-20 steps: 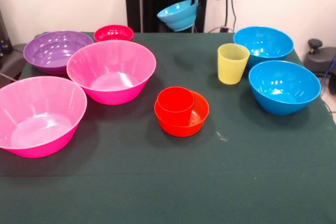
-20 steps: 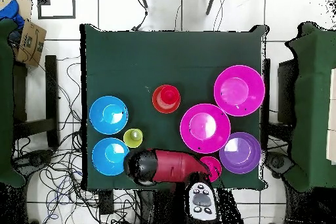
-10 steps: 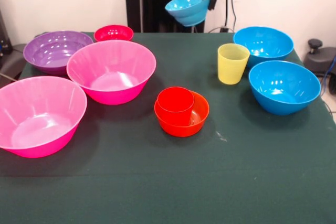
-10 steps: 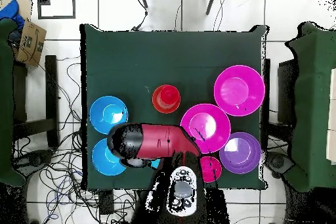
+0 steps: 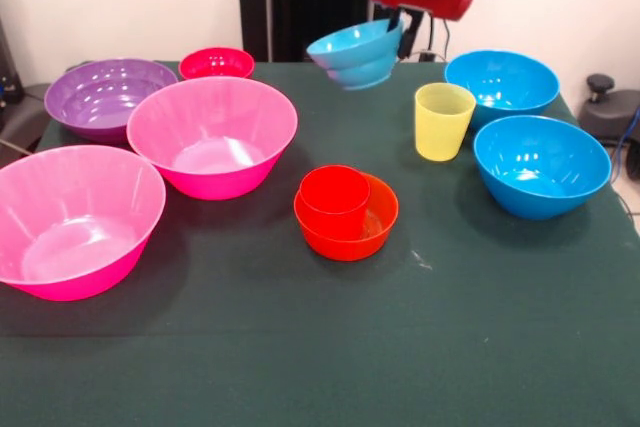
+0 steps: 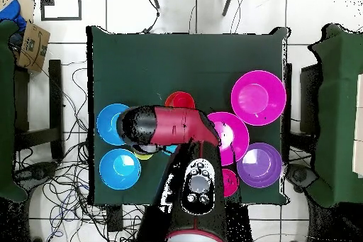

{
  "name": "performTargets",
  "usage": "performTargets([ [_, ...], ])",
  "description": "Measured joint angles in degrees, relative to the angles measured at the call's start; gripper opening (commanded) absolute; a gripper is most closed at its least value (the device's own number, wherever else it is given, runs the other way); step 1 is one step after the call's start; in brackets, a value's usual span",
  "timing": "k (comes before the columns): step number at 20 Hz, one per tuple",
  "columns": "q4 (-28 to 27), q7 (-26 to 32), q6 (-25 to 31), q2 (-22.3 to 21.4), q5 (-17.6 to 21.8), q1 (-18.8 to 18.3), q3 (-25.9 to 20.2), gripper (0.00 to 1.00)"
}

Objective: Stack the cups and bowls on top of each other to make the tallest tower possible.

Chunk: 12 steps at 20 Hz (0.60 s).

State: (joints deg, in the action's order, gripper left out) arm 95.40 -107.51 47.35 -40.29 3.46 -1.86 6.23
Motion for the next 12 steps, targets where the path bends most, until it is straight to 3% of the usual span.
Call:
performTargets([
  [7, -8.0, -1.1, 0.0, 4.2, 0.0, 0.7, 0.3, 0.0],
  [12, -10.7, -1.6, 0.0, 6.5, -0.1, 1.4, 0.5, 0.0],
])
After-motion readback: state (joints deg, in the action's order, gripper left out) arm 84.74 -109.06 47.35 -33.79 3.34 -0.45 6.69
